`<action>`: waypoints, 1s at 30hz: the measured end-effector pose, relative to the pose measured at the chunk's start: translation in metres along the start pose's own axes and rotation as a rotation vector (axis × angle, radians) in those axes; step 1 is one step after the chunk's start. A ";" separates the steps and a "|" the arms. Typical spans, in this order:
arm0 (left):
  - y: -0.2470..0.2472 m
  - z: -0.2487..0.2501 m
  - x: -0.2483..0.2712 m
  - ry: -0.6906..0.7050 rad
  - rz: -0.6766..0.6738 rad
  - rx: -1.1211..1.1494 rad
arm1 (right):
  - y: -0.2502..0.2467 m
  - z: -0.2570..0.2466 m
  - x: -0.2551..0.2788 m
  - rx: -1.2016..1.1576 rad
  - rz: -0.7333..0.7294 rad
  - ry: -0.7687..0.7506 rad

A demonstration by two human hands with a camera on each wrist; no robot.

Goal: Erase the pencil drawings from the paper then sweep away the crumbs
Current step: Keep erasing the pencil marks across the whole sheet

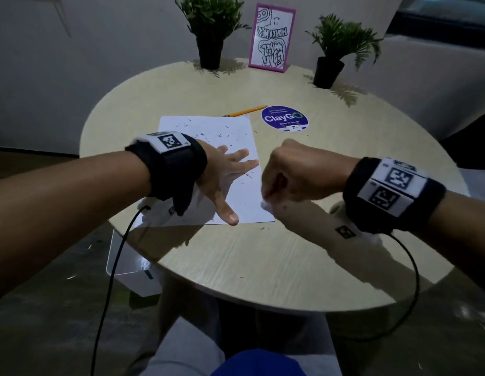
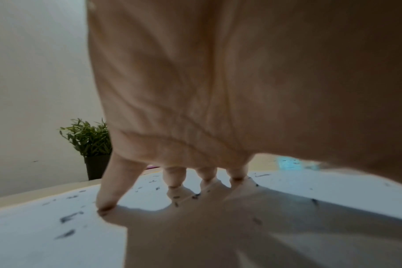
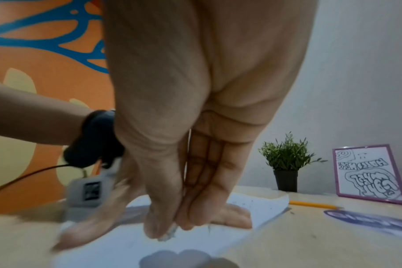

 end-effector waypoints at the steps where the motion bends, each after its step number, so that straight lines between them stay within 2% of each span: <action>1: 0.000 0.000 0.001 0.012 0.007 0.000 | -0.005 0.001 -0.012 0.016 0.059 0.005; 3: 0.000 0.000 0.002 0.030 0.010 0.008 | -0.009 0.000 -0.034 0.047 0.128 0.025; 5: 0.001 0.000 0.002 0.032 0.007 0.023 | -0.005 0.001 -0.041 0.059 0.129 0.051; 10: 0.004 -0.005 -0.001 0.015 0.017 0.048 | 0.008 -0.004 0.001 0.026 0.003 0.038; 12: 0.004 -0.003 -0.002 0.019 0.019 0.044 | 0.007 -0.005 0.001 0.017 -0.033 0.037; 16: -0.002 0.002 0.006 0.033 0.024 0.036 | -0.001 -0.008 -0.036 0.003 0.147 0.050; 18: -0.003 0.003 0.008 0.023 0.022 0.036 | 0.002 -0.010 -0.039 0.013 0.173 0.053; 23: 0.001 0.000 0.003 0.011 0.009 0.030 | 0.009 -0.018 -0.011 0.012 -0.049 -0.027; 24: 0.001 -0.001 0.001 0.012 0.010 0.027 | 0.005 -0.014 -0.010 0.035 -0.046 -0.026; 27: 0.001 -0.003 0.003 0.049 0.065 0.072 | -0.020 0.013 -0.012 0.036 0.149 0.035; 30: -0.011 -0.023 0.017 0.089 0.232 0.242 | -0.039 0.035 -0.011 0.016 0.235 0.133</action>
Point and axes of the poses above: each hand's wrist, its own x-axis away from the middle knuckle, its own y-axis out of the palm, z = x × y, the point moved 4 cm from there along -x, towards the middle knuckle, and after that the axes turned 2 degrees about -x, right-handed, at the moved point
